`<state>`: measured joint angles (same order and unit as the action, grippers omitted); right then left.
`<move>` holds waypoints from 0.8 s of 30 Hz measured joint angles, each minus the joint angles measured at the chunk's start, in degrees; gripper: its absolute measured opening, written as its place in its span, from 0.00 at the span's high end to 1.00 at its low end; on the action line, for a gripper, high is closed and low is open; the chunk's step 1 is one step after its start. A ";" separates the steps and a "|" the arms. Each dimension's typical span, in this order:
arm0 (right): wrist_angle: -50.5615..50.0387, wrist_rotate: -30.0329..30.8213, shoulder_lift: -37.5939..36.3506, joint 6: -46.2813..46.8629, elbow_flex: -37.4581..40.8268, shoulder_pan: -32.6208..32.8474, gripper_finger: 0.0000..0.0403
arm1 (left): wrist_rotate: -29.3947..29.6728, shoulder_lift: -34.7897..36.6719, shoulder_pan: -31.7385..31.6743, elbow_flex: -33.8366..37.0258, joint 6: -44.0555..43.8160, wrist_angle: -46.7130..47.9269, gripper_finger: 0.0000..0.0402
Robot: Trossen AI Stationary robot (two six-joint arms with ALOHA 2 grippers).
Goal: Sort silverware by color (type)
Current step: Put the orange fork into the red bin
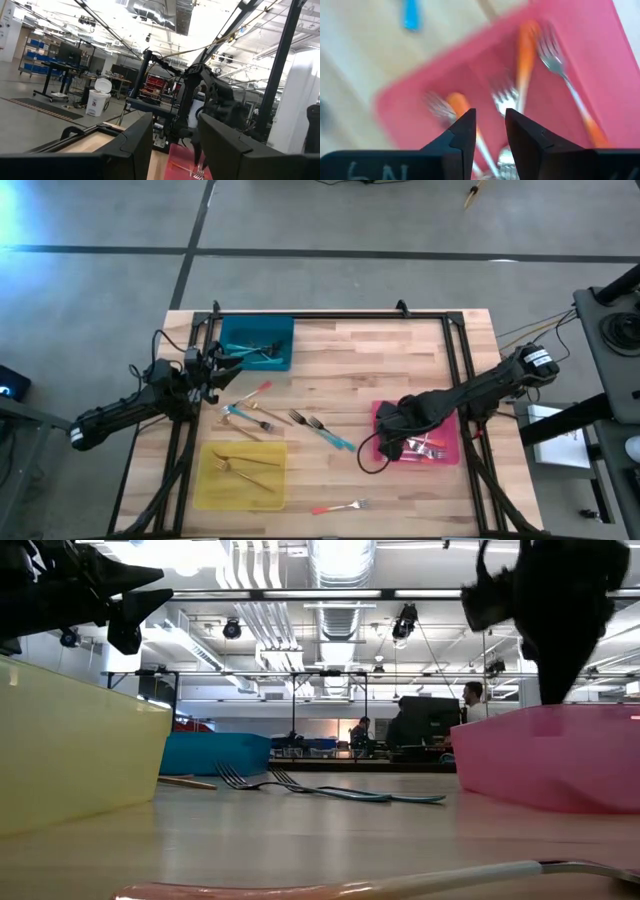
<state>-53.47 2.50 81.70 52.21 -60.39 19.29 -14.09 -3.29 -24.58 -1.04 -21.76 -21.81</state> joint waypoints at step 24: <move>30.34 -4.62 23.01 -28.54 -11.11 11.51 0.80 | 0.00 -0.02 0.00 -0.01 0.02 0.02 0.65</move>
<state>-23.13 -2.12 104.71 23.66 -71.50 30.80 -14.09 -3.31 -24.58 -1.05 -21.74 -21.79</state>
